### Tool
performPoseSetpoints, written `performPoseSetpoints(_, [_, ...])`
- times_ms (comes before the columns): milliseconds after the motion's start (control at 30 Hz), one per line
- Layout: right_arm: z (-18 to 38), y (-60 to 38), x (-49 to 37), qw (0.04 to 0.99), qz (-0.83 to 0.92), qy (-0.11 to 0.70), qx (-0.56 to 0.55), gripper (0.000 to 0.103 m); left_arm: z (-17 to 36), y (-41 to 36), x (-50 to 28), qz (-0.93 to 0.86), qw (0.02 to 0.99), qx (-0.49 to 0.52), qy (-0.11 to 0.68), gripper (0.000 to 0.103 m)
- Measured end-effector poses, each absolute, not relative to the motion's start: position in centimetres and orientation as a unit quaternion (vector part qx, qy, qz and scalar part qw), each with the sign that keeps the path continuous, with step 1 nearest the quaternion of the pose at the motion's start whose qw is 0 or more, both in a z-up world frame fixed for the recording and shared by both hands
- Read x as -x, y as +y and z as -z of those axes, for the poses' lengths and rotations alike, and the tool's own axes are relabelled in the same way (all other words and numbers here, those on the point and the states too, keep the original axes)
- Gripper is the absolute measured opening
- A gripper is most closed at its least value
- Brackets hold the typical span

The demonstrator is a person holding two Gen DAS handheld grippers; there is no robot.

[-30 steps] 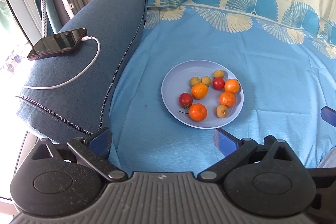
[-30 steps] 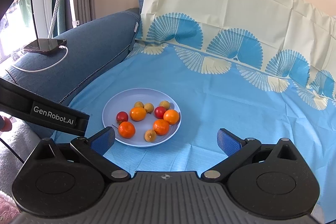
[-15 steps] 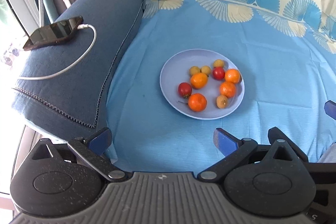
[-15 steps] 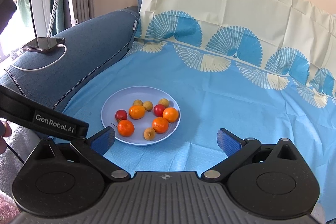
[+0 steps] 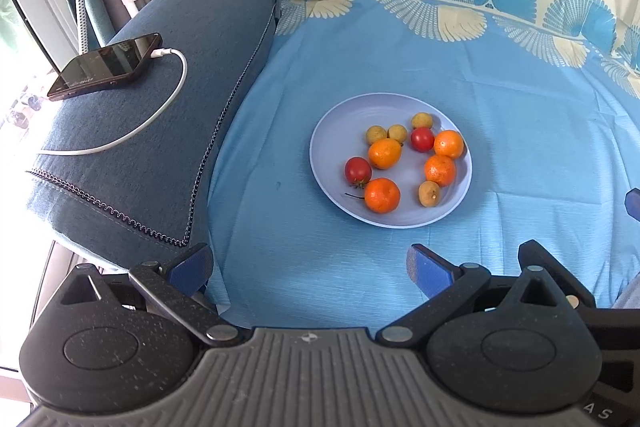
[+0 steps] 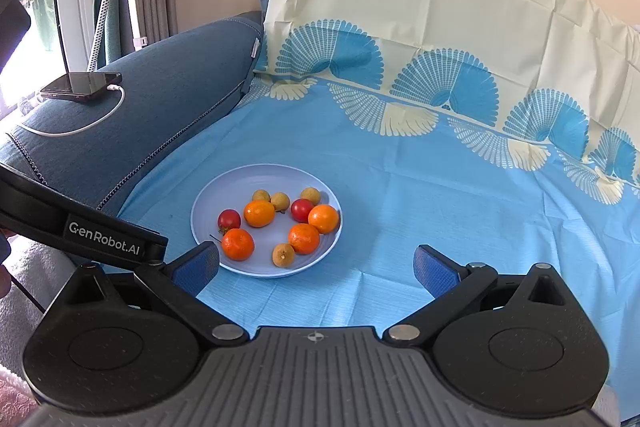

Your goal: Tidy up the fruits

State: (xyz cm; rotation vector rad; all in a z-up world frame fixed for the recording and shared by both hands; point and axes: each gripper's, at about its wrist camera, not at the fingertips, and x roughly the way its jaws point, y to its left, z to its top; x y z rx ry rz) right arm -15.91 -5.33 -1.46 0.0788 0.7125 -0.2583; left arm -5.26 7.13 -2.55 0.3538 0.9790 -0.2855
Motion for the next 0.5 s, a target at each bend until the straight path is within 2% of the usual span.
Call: performPoseSetpoints(500, [1.48,-5.32,15.84,0.929,0.126,0.347,-0.038,0.102,2.49,7.18,5.28,0.134,0.859,-0.168,0.465,0.103])
